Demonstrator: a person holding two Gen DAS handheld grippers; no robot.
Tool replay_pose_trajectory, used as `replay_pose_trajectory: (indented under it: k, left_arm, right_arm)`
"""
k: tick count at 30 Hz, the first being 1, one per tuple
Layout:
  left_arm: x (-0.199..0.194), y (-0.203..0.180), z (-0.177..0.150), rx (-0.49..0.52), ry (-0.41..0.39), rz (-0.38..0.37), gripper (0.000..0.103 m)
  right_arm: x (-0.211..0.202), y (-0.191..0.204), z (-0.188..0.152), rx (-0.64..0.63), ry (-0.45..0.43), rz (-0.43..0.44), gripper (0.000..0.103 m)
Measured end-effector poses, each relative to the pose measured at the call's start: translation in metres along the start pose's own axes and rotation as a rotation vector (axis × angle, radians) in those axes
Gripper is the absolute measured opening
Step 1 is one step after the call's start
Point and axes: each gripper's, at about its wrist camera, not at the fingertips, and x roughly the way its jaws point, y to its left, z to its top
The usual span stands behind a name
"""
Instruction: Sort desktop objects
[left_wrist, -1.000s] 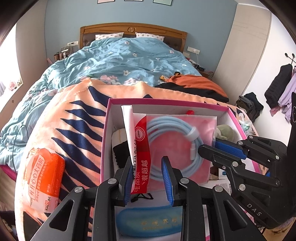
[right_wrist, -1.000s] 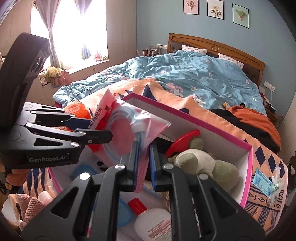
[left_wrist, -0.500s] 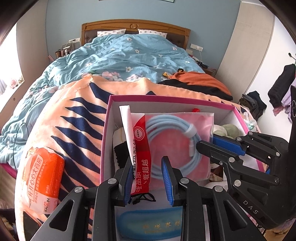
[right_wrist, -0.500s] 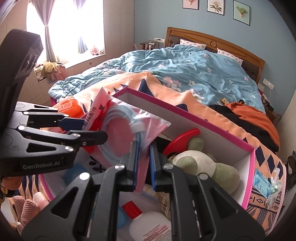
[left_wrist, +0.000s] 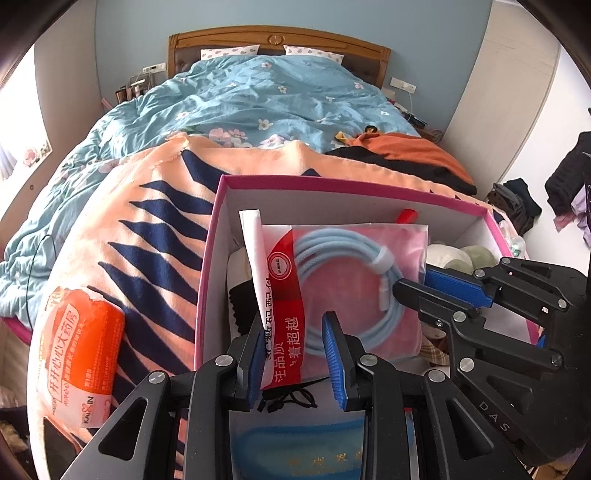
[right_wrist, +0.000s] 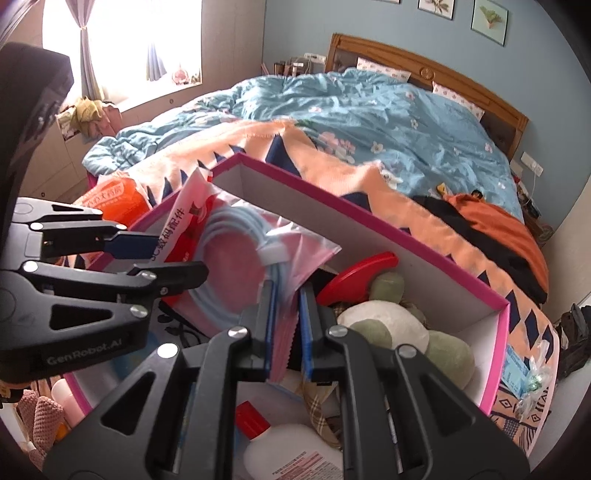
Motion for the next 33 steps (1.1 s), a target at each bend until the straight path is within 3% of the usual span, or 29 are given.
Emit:
replay_pose_trajectory:
  k: [9, 20, 26, 33]
  left_arm:
    - [0.007, 0.001, 0.001, -0.006, 0.015, -0.004, 0.034]
    - [-0.004, 0.001, 0.002, 0.002, -0.066, 0.052, 0.046]
    - [-0.015, 0.002, 0.003, 0.001, -0.107, 0.041, 0.049]
    - [-0.032, 0.004, -0.005, 0.020, -0.153, 0.017, 0.052]
  right_arm:
    - [0.024, 0.000, 0.001, -0.016, 0.112, -0.061, 0.016]
    - [0.036, 0.001, 0.003, -0.022, 0.170, -0.114, 0.016]
    - [0.031, -0.002, 0.003, 0.010, 0.150, -0.088, 0.017]
    - [0.006, -0.004, 0.001, 0.035, 0.060, -0.048, 0.028]
